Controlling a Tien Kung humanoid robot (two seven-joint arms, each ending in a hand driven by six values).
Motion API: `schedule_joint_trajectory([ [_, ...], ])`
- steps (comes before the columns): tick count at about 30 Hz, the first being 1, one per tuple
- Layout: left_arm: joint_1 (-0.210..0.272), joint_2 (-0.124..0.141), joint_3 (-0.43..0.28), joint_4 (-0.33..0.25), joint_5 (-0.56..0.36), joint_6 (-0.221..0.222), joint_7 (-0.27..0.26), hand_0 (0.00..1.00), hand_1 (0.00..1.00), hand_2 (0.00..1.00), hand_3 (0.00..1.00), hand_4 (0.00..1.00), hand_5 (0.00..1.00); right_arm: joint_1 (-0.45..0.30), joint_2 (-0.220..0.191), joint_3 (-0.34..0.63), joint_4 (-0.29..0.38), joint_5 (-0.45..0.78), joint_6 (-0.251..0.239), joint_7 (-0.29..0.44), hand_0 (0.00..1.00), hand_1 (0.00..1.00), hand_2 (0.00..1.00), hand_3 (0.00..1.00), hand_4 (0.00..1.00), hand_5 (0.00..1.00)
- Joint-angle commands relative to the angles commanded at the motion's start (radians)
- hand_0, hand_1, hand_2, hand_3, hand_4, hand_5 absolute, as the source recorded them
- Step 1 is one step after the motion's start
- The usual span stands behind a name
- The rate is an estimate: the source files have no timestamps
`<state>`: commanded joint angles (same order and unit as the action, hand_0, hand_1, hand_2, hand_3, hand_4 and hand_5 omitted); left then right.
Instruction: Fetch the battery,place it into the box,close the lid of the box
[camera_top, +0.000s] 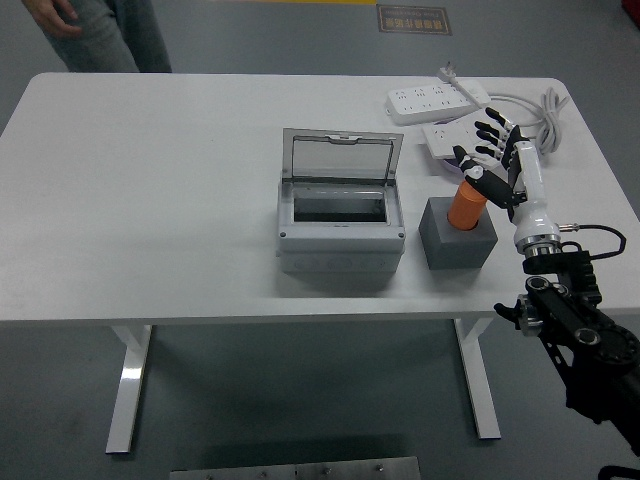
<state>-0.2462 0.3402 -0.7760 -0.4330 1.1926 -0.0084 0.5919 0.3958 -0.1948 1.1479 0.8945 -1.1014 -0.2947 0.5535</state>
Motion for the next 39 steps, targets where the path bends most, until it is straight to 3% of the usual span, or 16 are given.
schedule_joint_trajectory([
  [17,-0.009,-0.006,0.001,0.002,0.0,0.009,-0.008,0.632,0.698,0.573,0.541,0.5,0.002,-0.029,-0.015,-0.047,-0.02,0.04,0.011,0.002,0.733,0.805,0.767,0.899,0.816,0.21],
  [18,-0.009,-0.007,0.001,0.002,0.0,0.009,-0.009,0.632,0.698,0.573,0.541,0.5,0.002,-0.029,-0.015,-0.052,-0.022,0.042,0.011,0.002,0.692,0.74,0.707,0.838,0.821,0.217],
  [29,-0.018,-0.017,0.007,0.003,-0.005,0.01,-0.015,0.632,0.698,0.573,0.541,0.5,0.002,-0.023,-0.019,-0.113,-0.047,0.043,-0.001,0.001,0.684,0.732,0.699,0.796,0.83,0.233],
  [30,-0.019,-0.017,0.007,0.003,-0.004,0.01,-0.015,0.632,0.698,0.573,0.541,0.5,0.002,-0.022,-0.02,-0.118,-0.052,0.042,-0.003,0.001,0.646,0.711,0.687,0.779,0.81,0.205],
  [35,-0.022,-0.018,0.005,0.003,-0.001,0.01,-0.016,0.632,0.698,0.573,0.541,0.5,0.002,-0.017,-0.021,-0.142,-0.074,0.04,-0.014,0.001,0.646,0.711,0.687,0.779,0.81,0.205],
  [36,-0.023,-0.018,0.005,0.003,-0.001,0.01,-0.017,0.632,0.698,0.573,0.541,0.5,0.002,-0.016,-0.021,-0.145,-0.078,0.039,-0.015,0.001,0.641,0.703,0.683,0.762,0.731,0.048],
  [39,-0.024,-0.019,0.004,0.003,0.0,0.01,-0.017,0.632,0.698,0.573,0.541,0.5,0.002,-0.014,-0.021,-0.151,-0.087,0.039,-0.017,0.0,0.641,0.703,0.683,0.762,0.731,0.048],
])
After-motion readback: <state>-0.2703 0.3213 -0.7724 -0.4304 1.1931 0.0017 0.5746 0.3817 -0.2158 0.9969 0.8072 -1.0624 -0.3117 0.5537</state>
